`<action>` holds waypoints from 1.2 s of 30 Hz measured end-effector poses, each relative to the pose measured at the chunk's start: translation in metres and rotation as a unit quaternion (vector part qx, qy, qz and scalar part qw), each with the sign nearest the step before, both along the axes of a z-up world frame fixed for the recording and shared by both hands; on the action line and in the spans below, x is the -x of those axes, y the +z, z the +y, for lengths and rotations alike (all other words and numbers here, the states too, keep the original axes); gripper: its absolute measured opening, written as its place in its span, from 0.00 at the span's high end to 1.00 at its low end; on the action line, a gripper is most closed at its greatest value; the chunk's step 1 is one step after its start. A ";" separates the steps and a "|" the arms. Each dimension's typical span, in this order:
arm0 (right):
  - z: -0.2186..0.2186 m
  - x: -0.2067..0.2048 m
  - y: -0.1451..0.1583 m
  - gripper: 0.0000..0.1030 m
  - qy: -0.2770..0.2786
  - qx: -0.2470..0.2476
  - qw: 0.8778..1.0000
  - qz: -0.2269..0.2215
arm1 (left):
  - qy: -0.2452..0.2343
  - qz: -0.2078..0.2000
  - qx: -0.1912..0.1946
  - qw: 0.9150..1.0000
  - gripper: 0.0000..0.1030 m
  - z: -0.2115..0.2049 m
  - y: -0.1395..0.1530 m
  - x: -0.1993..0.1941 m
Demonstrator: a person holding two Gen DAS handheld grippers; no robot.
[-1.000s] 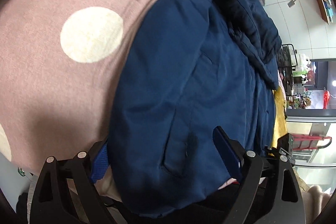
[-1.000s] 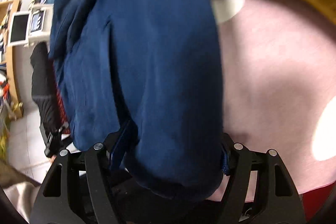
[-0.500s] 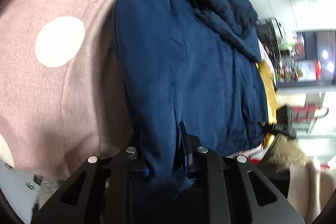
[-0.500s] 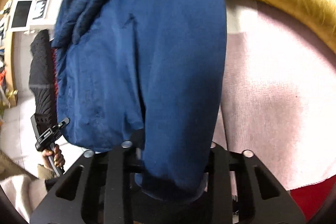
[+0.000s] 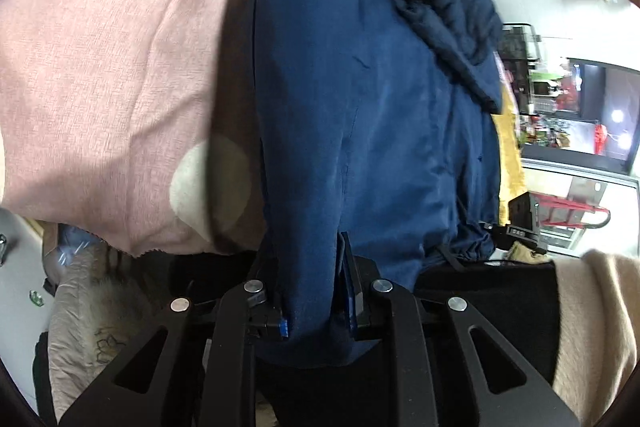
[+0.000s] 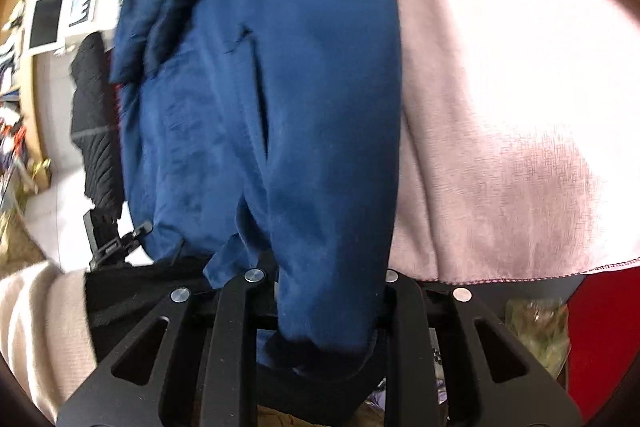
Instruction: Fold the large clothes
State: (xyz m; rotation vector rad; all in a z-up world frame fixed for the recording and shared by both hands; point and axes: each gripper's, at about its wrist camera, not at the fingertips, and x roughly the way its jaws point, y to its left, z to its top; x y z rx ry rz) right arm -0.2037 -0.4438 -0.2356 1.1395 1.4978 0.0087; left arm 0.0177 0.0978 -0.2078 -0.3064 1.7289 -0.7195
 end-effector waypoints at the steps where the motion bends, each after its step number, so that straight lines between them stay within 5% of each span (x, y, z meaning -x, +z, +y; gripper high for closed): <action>1: 0.003 -0.009 -0.002 0.79 0.010 0.005 1.000 0.007 | -0.009 -0.004 -0.005 1.000 0.82 -0.005 0.000 -0.003; 8: 0.010 -0.043 0.024 0.79 0.050 0.025 0.998 -0.039 | -0.013 -0.045 0.033 0.998 0.83 -0.033 0.034 -0.026; 19: -0.073 -0.118 0.079 0.81 -0.087 0.011 0.984 -0.156 | 0.036 -0.126 0.080 0.988 0.83 -0.076 0.077 -0.123; 26: -0.138 -0.153 0.096 0.81 -0.218 -0.045 0.953 -0.206 | 0.089 -0.190 0.106 0.972 0.82 -0.086 0.112 -0.197; 29: -0.151 -0.173 0.100 0.81 -0.250 -0.065 0.939 -0.228 | 0.127 -0.207 0.100 0.965 0.82 -0.094 0.121 -0.231; 36: -0.160 -0.206 0.068 0.81 -0.283 -0.055 0.939 -0.186 | 0.117 -0.218 0.007 0.969 0.82 -0.134 0.100 -0.256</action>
